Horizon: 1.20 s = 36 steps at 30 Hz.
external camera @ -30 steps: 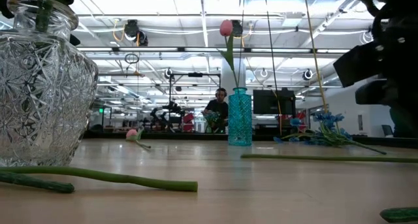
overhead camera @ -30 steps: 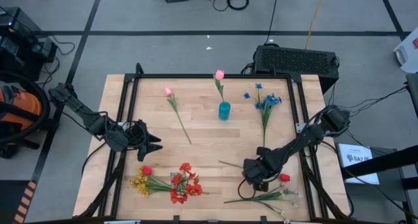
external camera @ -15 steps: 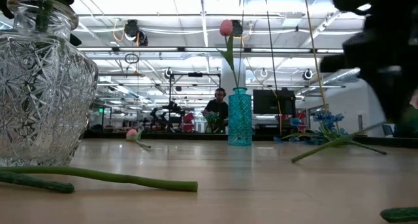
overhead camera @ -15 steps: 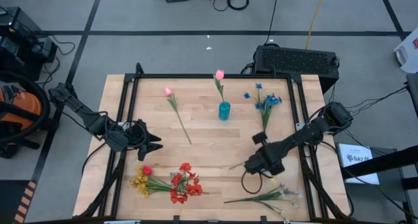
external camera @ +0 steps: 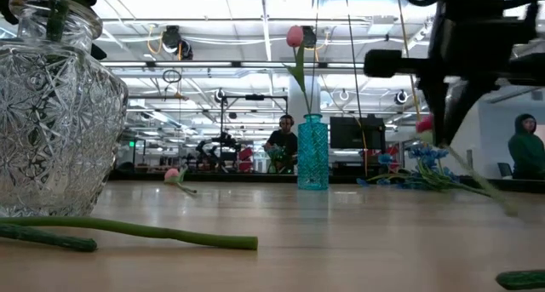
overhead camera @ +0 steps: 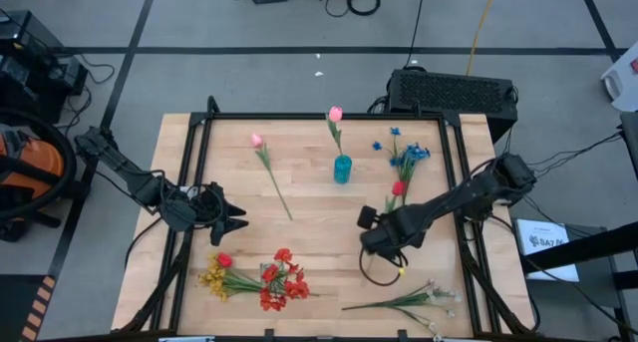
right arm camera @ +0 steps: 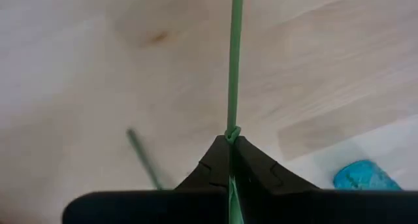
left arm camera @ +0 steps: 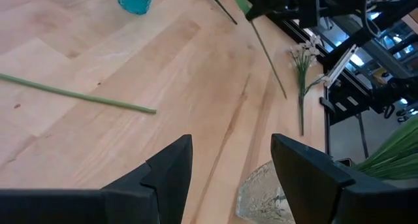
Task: Sort flowers into vase by color
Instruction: Put the right red tulip into the transparent vase
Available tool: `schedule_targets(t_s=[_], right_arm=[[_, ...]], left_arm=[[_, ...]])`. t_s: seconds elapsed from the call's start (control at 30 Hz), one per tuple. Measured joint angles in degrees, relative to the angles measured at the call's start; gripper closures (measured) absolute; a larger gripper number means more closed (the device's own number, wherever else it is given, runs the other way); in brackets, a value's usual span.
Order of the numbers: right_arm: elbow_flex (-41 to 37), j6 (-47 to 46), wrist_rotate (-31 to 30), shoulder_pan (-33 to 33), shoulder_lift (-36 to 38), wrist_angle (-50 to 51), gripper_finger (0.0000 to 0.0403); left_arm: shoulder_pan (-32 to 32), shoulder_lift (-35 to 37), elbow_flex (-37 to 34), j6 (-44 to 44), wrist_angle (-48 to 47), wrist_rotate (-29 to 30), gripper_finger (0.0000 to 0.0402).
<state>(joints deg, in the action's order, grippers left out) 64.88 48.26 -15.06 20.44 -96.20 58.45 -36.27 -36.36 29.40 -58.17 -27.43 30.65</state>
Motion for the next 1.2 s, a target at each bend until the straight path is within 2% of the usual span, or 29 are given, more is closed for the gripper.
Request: schedule_targets(t_s=[0.17,0.43,0.6,0.67,0.77,0.93,1.1,1.2], right_arm=[[0.02,1.29,0.07,-1.5,0.02,-3.69,0.0374],[0.02,6.01,0.15,-2.15,0.07,-4.1,0.0322],[0.04,3.76,0.13,-2.15,0.07,-3.89,0.0295],[0.04,-0.26,0.08,-2.41,0.07,-3.42,0.0287],[0.04,-16.61,0.31,-3.35,0.07,-2.86,0.0283],[0.04,-58.67,0.43,-4.83,0.09,-0.36,0.0282],[0.04,-105.44,0.45,-4.98,0.09,-0.81,0.0282],[0.04,-122.02,1.01,-4.62,0.09,-2.96,0.0282]], left_arm=[[-0.01,0.0,0.0,0.03,0.0,-0.65,0.0188],[-0.02,0.0,0.0,0.1,-0.12,0.47,0.0188],[-0.02,0.0,0.0,0.17,-0.29,3.82,0.0188],[-0.02,0.0,0.0,0.17,-0.4,5.12,0.0188],[0.0,0.0,0.0,0.17,-0.5,6.71,0.0188],[-0.02,0.0,0.0,0.17,-0.56,6.91,0.0188],[-0.02,0.0,0.0,0.15,-0.54,6.89,0.0188],[-0.02,0.0,0.0,0.15,-0.54,6.87,0.0188]])
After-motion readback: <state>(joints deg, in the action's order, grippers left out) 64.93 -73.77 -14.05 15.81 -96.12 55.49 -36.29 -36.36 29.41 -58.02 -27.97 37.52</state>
